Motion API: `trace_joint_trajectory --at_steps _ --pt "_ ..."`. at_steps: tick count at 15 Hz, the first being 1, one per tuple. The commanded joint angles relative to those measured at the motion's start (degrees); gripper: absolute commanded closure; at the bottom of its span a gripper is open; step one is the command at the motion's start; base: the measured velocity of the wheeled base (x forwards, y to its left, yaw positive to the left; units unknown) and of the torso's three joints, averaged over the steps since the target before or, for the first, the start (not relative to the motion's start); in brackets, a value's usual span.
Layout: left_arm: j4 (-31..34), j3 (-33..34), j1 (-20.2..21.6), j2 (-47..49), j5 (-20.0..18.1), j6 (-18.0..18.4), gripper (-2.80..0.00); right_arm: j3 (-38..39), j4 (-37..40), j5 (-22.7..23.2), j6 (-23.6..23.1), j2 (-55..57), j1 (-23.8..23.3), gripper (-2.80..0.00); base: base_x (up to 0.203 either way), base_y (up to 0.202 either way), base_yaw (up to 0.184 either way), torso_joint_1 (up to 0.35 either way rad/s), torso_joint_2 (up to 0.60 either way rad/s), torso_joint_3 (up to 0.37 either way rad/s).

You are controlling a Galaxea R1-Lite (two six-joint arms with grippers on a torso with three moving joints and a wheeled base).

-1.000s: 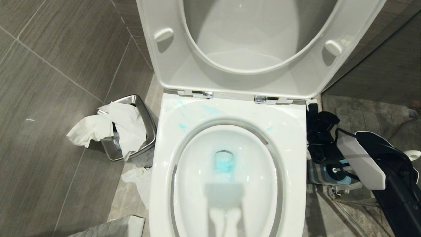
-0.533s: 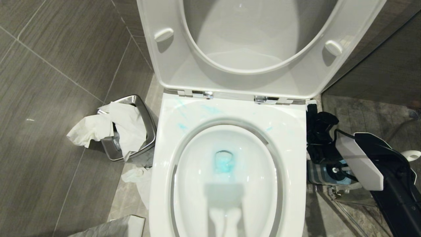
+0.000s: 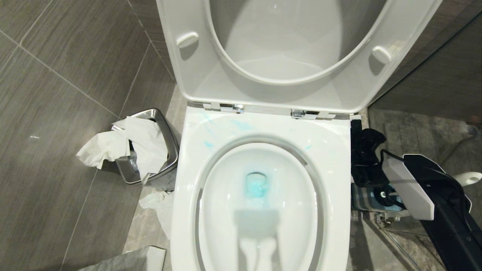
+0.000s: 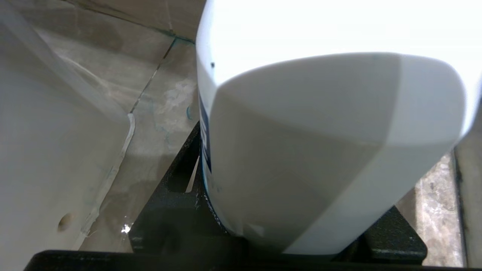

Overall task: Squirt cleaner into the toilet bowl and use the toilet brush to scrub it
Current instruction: Place the cleaning agent on the floor

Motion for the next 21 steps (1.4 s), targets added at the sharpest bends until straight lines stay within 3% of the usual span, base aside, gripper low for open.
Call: trace_joint_trajectory --at_steps 1,21 --pt "0.0 0.0 0.0 0.1 0.0 0.0 0.0 -0.1 -0.4 0.3 0.0 0.3 0.0 0.0 0.0 0.0 0.0 0.0 0.0 0.0" --pt "0.1 0.0 0.0 0.1 0.0 0.1 0.0 -0.1 -0.5 0.9 -0.1 1.2 0.9 0.0 0.0 0.0 0.0 0.0 0.0 0.0"
